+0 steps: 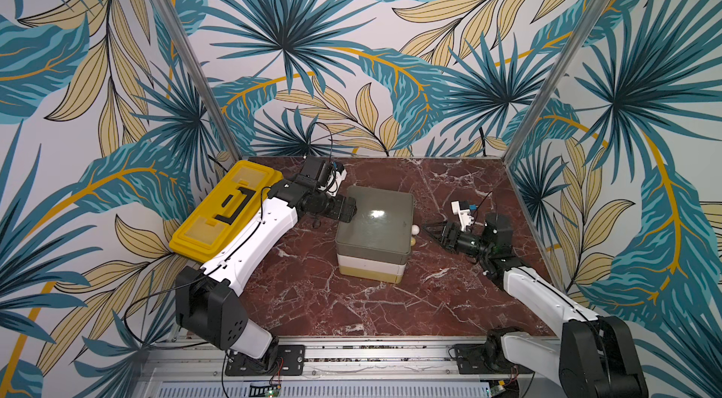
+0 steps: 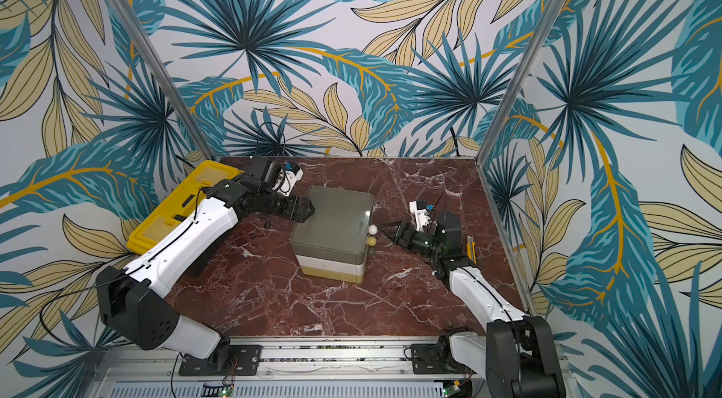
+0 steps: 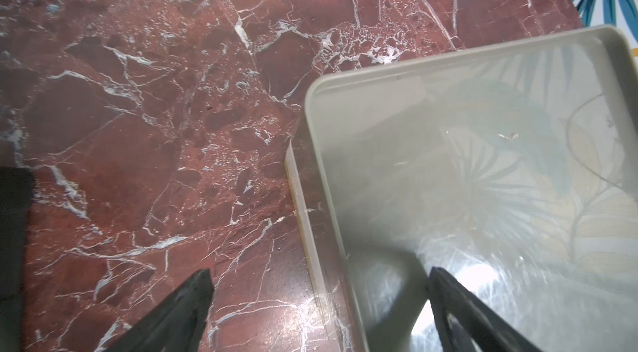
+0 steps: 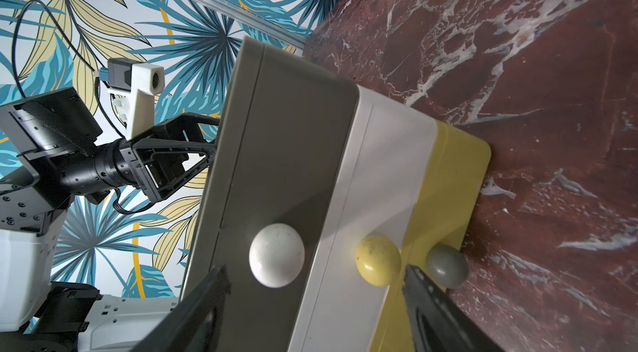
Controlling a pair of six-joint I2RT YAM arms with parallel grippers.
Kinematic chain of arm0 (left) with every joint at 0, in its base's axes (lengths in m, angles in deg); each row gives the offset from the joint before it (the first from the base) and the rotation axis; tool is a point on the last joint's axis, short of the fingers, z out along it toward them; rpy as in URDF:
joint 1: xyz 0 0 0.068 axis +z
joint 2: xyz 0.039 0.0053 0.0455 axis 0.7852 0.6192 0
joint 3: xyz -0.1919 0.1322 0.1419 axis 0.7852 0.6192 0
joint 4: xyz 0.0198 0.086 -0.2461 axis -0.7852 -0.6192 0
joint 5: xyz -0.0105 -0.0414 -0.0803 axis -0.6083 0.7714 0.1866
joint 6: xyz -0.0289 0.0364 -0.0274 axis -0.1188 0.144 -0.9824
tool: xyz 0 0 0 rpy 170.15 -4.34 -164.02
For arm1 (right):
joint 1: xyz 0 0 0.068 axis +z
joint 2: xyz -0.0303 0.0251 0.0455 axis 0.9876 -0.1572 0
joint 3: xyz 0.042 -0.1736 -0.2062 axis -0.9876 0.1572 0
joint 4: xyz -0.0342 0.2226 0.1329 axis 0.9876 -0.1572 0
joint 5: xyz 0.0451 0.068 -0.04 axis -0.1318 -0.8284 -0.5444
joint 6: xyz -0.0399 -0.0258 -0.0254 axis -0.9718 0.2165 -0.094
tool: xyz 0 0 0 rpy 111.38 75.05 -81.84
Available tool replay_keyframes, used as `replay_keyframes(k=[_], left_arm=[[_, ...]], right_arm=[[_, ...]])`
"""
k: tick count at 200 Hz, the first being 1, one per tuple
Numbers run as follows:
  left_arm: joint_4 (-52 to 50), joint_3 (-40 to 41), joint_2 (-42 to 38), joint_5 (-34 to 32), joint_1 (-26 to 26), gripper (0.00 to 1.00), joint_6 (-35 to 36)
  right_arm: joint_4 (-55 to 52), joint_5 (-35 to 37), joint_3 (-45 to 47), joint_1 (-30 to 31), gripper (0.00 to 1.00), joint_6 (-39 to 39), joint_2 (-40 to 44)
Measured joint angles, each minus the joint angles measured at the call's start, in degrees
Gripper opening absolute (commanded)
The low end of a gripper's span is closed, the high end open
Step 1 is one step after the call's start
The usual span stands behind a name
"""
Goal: Take the mice out of the drawer
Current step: Open the drawer in the storage box.
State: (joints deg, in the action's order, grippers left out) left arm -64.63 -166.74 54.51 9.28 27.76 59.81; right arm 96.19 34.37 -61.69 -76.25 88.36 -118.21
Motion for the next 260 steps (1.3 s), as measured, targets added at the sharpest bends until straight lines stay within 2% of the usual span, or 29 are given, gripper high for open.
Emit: replay_keyframes(k=[75,127,176,251,260], left_arm=[[-2.9,-2.8,1.7,-2.6,-0.9,1.0,0.0],[-4.5,-4.2,2.1,-5.4,-1.1,1.0,0.2],[-5.9,-5.0,2.2,-7.6,-1.2,1.0,0.7],[-6.2,-5.3,2.4,-7.8,-1.2,1.0,0.9],[-6.1,-5.3,2.4,-7.8,-1.2,1.0,0.9]], right_arm=[[2.6,-0.1,0.0,2.7,0.8,1.2,-1.9],[3.8,-0.1,0.0,4.0,0.74,1.7,-2.4],[4.2,0.2,0.0,4.4,0.62,2.1,-2.8],[6.5,0.9,0.0,4.4,0.6,2.1,-3.5],[7.3,0.9,0.0,4.4,0.58,2.3,-4.1]])
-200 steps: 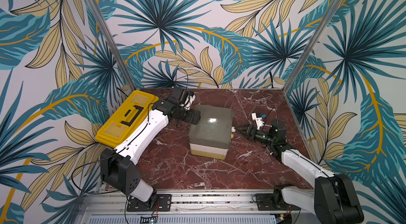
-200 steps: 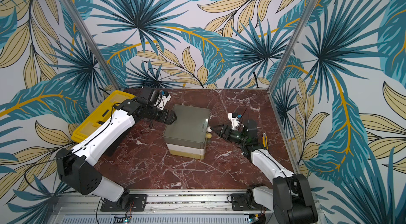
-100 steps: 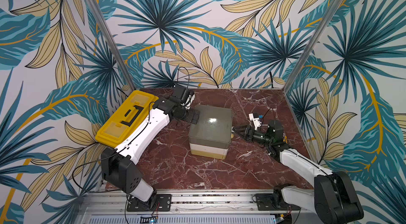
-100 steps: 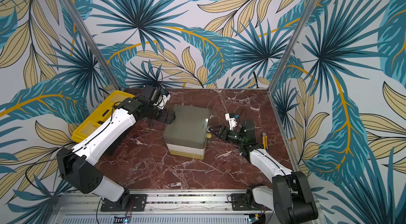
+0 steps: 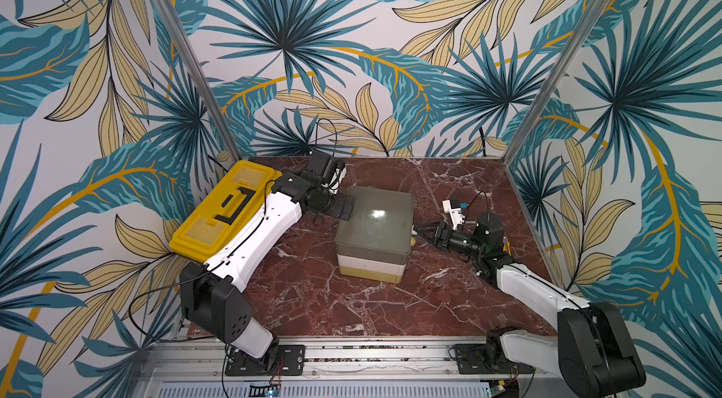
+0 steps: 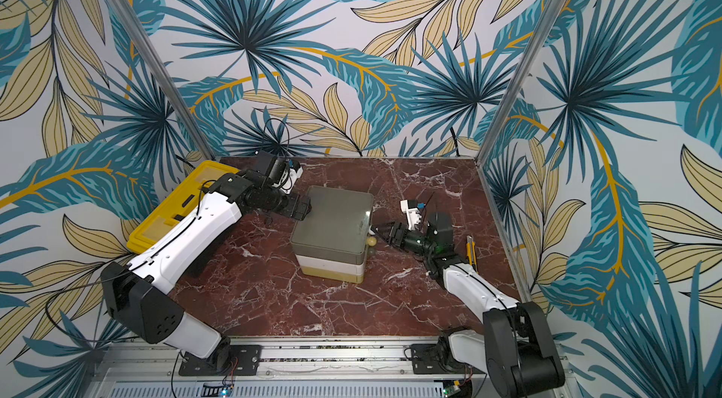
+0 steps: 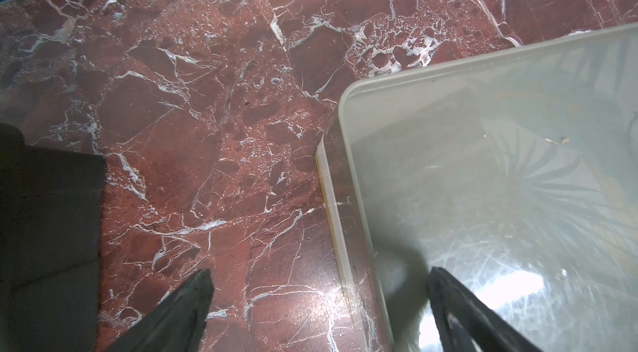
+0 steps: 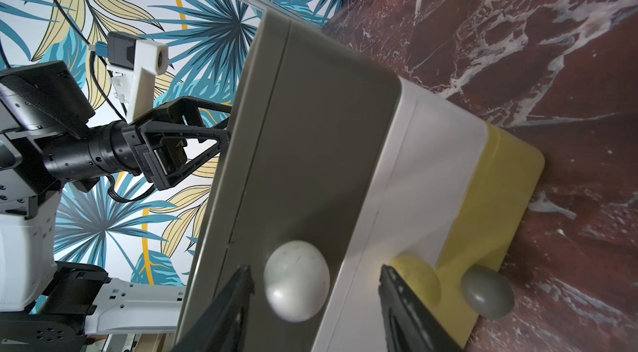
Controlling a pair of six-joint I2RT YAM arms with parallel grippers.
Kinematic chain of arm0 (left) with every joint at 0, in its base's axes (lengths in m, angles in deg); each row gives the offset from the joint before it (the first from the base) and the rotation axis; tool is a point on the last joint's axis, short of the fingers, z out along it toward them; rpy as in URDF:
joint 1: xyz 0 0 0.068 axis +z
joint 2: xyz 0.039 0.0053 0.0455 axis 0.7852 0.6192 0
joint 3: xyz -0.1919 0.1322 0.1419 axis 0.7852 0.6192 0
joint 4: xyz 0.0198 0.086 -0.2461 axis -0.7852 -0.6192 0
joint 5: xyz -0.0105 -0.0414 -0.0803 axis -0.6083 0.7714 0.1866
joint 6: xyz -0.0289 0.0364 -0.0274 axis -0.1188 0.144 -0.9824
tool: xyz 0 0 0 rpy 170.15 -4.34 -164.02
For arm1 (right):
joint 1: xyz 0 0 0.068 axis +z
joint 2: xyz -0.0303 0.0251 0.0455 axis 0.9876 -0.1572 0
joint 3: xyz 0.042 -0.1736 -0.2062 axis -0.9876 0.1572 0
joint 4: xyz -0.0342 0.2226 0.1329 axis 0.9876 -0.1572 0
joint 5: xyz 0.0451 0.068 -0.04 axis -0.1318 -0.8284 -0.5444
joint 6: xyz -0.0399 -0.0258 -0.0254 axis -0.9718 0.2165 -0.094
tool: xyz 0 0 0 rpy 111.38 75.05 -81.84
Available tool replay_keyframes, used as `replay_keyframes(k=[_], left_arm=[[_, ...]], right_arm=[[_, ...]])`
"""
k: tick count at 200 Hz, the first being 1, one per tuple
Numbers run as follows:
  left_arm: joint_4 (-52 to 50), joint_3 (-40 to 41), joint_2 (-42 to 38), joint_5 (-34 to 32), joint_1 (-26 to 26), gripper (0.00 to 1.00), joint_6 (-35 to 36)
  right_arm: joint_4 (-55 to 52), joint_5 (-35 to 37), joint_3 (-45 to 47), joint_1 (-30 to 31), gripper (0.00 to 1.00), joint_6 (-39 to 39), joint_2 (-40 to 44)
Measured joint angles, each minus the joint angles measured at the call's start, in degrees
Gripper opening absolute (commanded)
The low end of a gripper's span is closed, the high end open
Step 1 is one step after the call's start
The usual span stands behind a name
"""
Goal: Take the mice out of the drawer
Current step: Open the drawer in the storage box.
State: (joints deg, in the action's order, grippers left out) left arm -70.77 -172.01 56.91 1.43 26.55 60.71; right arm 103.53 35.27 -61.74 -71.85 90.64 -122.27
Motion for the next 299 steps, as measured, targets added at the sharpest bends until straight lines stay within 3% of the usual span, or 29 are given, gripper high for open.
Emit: replay_keyframes(k=[34,117,142,163,194,220,268,299], left_arm=[[0.0,0.0,0.0,0.0,0.0,1.0,0.2],[0.0,0.0,0.0,0.0,0.0,1.0,0.2],[0.0,0.0,0.1,0.0,0.0,1.0,0.2],[0.0,-0.1,0.2,0.1,0.0,1.0,0.1],[0.0,-0.2,0.3,0.0,0.0,1.0,0.2],[0.0,-0.3,0.4,0.0,0.0,1.0,0.2],[-0.2,-1.1,1.0,0.0,0.0,1.0,0.2],[-0.2,-1.1,1.0,0.0,0.0,1.0,0.2]], right_arm=[[6.0,-1.4,-0.1,0.1,0.43,2.4,-3.5],[13.0,-3.1,0.0,0.2,0.27,6.9,-5.9],[11.7,-2.2,0.0,0.0,0.28,6.4,-5.0],[9.7,-2.2,-0.1,0.0,0.45,5.7,-4.4],[6.1,-2.6,-0.3,0.2,0.56,5.6,-4.3],[5.2,-2.6,-0.3,0.2,0.55,5.6,-4.1],[5.7,-3.4,-0.3,0.2,0.38,5.7,-3.8],[7.0,-4.0,-0.3,0.3,0.33,6.7,-3.8]])
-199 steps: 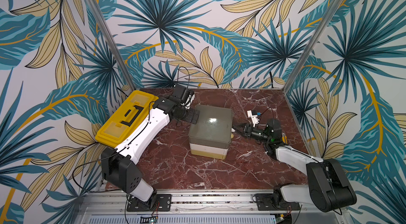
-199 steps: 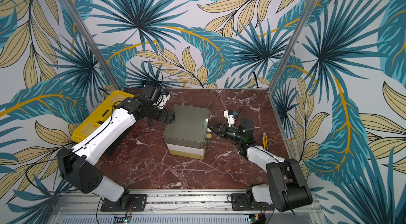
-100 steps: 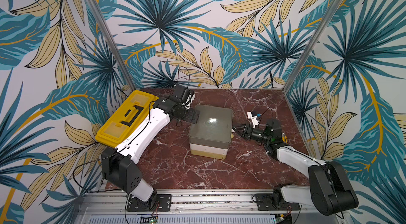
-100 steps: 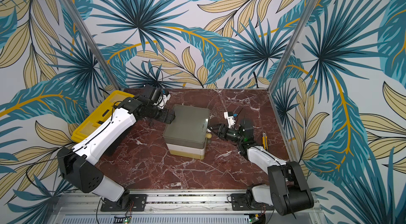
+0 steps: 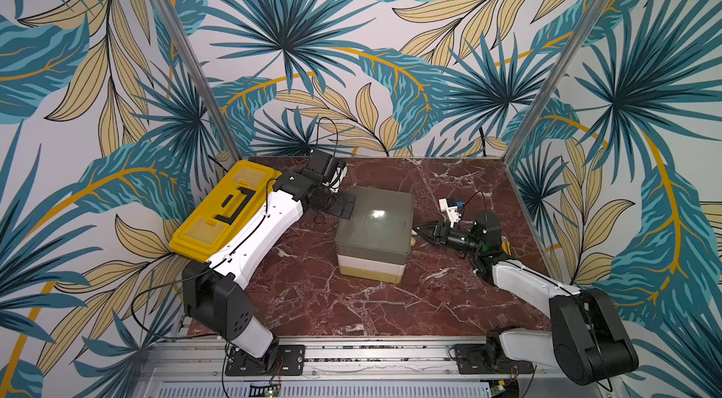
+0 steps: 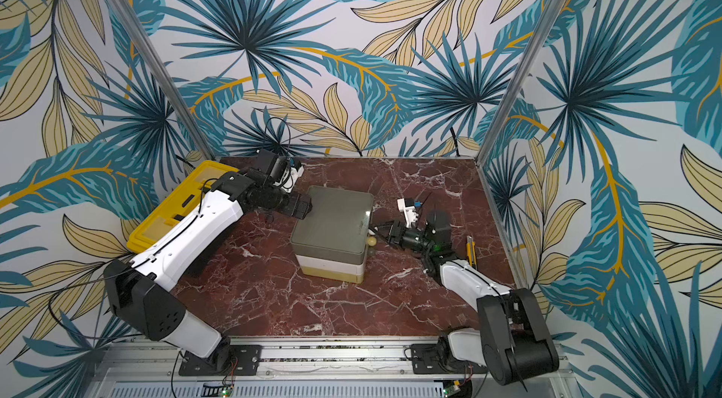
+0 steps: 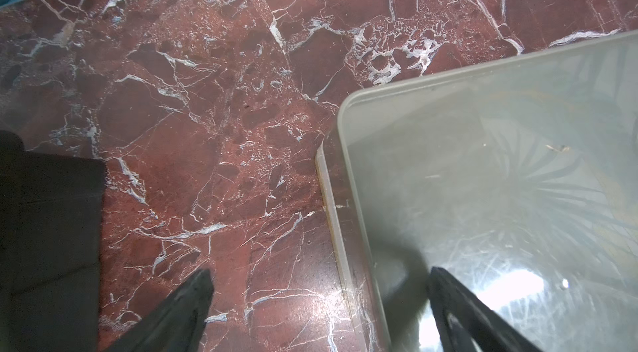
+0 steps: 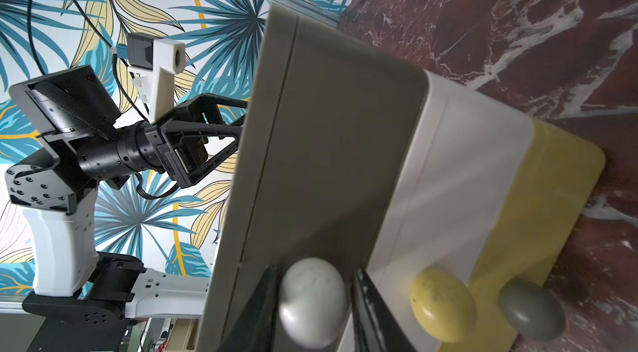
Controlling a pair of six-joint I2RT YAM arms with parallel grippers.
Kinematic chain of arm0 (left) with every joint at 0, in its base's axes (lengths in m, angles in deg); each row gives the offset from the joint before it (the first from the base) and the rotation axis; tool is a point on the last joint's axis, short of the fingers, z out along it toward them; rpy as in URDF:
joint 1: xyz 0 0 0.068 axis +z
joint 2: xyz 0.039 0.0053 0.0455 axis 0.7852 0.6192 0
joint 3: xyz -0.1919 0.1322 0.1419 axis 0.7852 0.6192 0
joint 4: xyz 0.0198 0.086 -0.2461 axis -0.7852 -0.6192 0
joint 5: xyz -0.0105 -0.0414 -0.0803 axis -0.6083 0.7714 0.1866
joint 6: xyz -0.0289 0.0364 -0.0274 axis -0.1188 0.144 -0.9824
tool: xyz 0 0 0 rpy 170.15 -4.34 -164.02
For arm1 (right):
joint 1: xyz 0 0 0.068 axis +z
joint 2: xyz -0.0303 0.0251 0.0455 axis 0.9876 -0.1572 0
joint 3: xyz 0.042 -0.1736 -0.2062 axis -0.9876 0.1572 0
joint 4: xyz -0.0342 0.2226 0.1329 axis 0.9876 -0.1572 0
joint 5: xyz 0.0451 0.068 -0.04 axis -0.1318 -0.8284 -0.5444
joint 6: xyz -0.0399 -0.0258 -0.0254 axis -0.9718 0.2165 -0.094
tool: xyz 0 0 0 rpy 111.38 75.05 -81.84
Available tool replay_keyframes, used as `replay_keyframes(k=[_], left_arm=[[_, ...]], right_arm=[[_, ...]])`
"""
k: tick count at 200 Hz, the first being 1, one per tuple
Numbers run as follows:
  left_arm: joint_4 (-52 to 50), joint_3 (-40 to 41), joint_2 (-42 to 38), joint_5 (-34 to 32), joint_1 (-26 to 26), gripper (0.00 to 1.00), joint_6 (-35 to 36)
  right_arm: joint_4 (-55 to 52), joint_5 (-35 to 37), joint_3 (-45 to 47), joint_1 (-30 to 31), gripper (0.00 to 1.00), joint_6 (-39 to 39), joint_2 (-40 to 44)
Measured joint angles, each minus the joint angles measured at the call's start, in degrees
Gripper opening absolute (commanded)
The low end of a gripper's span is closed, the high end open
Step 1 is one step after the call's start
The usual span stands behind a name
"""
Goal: Take the mice out of the drawer
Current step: Open the drawer in the storage box.
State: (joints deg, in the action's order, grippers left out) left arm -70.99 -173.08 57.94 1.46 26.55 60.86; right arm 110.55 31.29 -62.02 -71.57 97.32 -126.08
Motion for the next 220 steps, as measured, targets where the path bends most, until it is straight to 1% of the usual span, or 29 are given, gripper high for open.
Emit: replay_keyframes(k=[31,44,72,90,102,114,124,131,148,181,197,205,220], left_arm=[[0.0,0.0,0.0,0.0,0.0,1.0,0.0],[0.0,0.0,0.0,0.0,0.0,1.0,0.0],[-0.2,-0.2,0.1,0.0,0.0,1.0,0.0],[-0.5,-0.7,0.5,0.1,0.0,0.86,0.1],[-0.7,-1.0,0.7,0.2,0.0,0.73,0.1],[-0.8,-1.2,0.8,0.4,0.0,0.63,-0.1],[-0.8,-1.2,0.8,0.6,-0.1,0.54,0.2],[-0.8,-1.2,0.8,0.8,-0.1,0.51,0.2],[-1.0,-1.4,0.9,1.6,-0.2,0.36,0.2],[-1.4,-2.3,1.6,3.9,-0.8,0.14,0.5],[-1.8,-2.9,2.0,4.5,-1.0,0.0,0.3],[-2.0,-3.1,2.1,4.2,-1.0,0.0,-1.2],[-1.8,-3.5,2.6,3.5,-0.6,0.0,-1.6]], right_arm=[[0.8,-0.4,0.1,0.0,0.26,1.5,-0.3],[0.9,-0.4,0.1,0.0,0.22,1.6,-0.3],[0.5,-0.3,0.1,0.0,0.2,1.3,-0.2],[0.2,-0.3,0.1,0.0,0.2,1.0,-0.1],[0.1,-0.2,0.1,0.0,0.2,0.8,0.0],[0.0,-0.2,0.1,0.0,0.2,0.8,0.0],[0.0,-0.2,0.1,0.0,0.2,0.8,0.0],[0.0,-0.2,0.1,0.0,0.2,0.8,0.0],[0.0,-0.2,0.1,0.0,0.2,0.8,0.0],[-0.2,-0.2,0.1,0.0,0.19,0.7,0.2],[-0.6,-0.2,0.1,0.0,0.19,0.6,0.4],[-1.0,-0.8,0.1,0.1,0.18,0.6,0.5],[-2.4,-1.8,0.1,0.7,0.17,0.6,0.9]])
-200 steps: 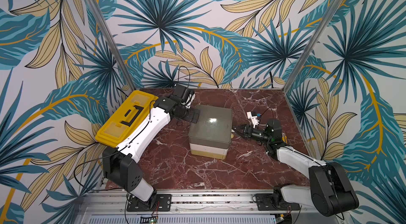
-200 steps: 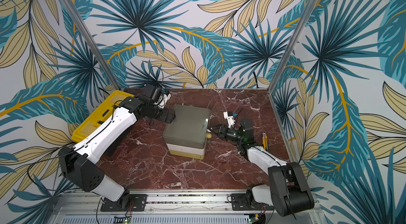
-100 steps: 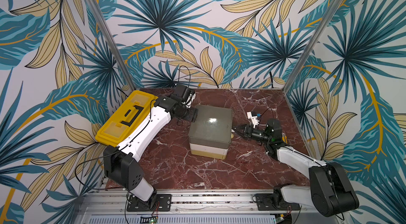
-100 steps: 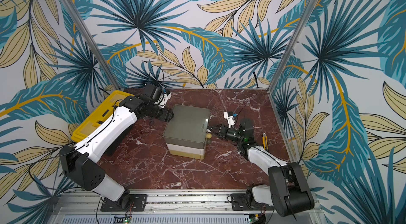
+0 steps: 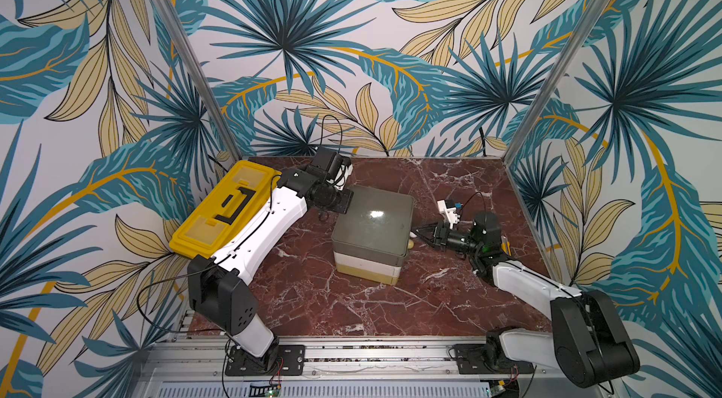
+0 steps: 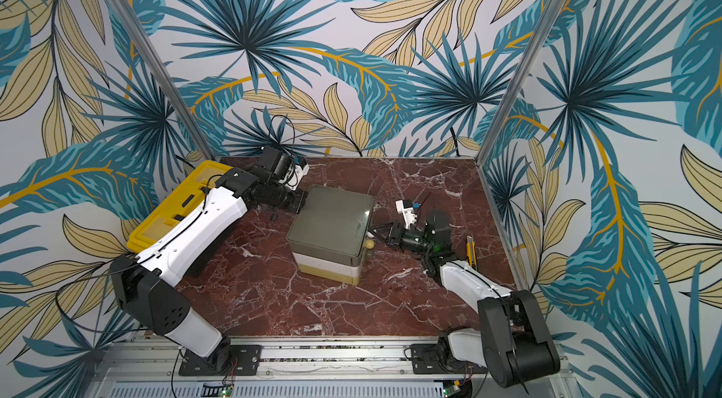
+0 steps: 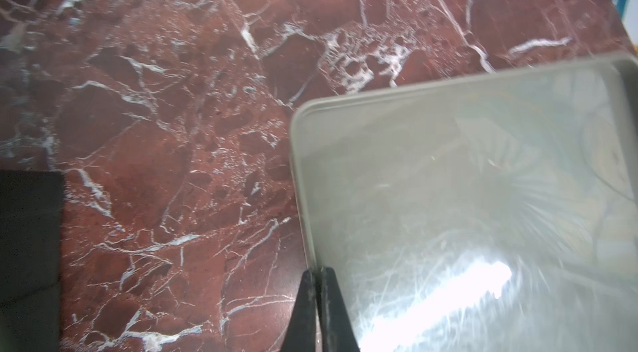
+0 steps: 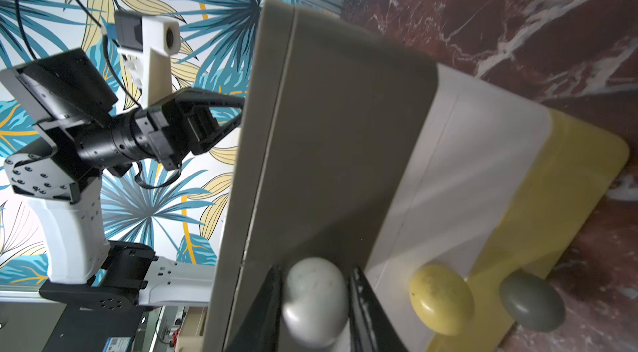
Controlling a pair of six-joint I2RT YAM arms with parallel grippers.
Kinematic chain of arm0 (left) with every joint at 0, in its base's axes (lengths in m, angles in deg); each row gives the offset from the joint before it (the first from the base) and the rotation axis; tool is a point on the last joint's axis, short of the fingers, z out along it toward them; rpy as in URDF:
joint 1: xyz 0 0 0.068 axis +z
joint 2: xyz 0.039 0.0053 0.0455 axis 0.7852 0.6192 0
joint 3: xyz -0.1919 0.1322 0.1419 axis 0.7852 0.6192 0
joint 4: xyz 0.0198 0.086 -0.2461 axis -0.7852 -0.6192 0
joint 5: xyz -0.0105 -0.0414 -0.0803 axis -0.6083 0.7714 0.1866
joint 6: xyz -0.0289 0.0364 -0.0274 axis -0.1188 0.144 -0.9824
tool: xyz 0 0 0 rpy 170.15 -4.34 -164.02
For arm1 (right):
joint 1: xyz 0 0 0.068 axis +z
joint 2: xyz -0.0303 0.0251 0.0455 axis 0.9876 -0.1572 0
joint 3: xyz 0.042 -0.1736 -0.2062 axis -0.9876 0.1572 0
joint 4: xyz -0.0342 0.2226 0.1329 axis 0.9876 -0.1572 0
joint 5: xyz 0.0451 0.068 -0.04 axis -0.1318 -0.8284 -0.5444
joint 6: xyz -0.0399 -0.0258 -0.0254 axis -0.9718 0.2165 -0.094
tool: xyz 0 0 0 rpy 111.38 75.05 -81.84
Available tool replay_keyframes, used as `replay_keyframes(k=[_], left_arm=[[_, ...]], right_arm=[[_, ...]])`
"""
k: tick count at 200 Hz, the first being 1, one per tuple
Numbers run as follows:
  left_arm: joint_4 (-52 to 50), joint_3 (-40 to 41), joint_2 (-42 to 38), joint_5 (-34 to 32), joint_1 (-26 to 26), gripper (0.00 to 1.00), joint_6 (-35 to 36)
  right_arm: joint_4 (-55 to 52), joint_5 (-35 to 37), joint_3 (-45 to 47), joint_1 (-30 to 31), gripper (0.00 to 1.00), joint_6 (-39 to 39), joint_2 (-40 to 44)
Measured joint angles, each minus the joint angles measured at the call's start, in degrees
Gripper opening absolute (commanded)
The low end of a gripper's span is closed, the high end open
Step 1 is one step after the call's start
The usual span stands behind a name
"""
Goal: Take the mice out of the drawer
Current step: Open the drawer in the storage box.
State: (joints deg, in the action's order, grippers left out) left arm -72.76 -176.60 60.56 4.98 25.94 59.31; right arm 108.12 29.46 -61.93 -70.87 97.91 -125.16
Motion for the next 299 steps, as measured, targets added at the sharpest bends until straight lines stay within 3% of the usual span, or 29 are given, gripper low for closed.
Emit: replay_keyframes(k=[104,166,198,299], left_arm=[[-0.4,-0.3,0.2,-1.4,0.0,0.0,-0.6],[-0.4,-0.3,0.2,-1.8,0.0,0.0,-0.5],[-0.4,-0.3,0.2,-1.7,0.0,0.0,-0.3],[-1.0,-0.3,0.0,1.7,3.5,0.0,2.8]], right_arm=[[-14.4,1.2,-0.8,-1.0,0.14,-5.6,7.4],[-34.6,3.1,-0.8,-7.9,0.15,-13.5,20.5],[-41.9,2.6,-0.8,-11.5,0.15,-16.6,23.4],[-55.0,6.2,-1.6,-12.6,0.16,-20.3,30.9]])
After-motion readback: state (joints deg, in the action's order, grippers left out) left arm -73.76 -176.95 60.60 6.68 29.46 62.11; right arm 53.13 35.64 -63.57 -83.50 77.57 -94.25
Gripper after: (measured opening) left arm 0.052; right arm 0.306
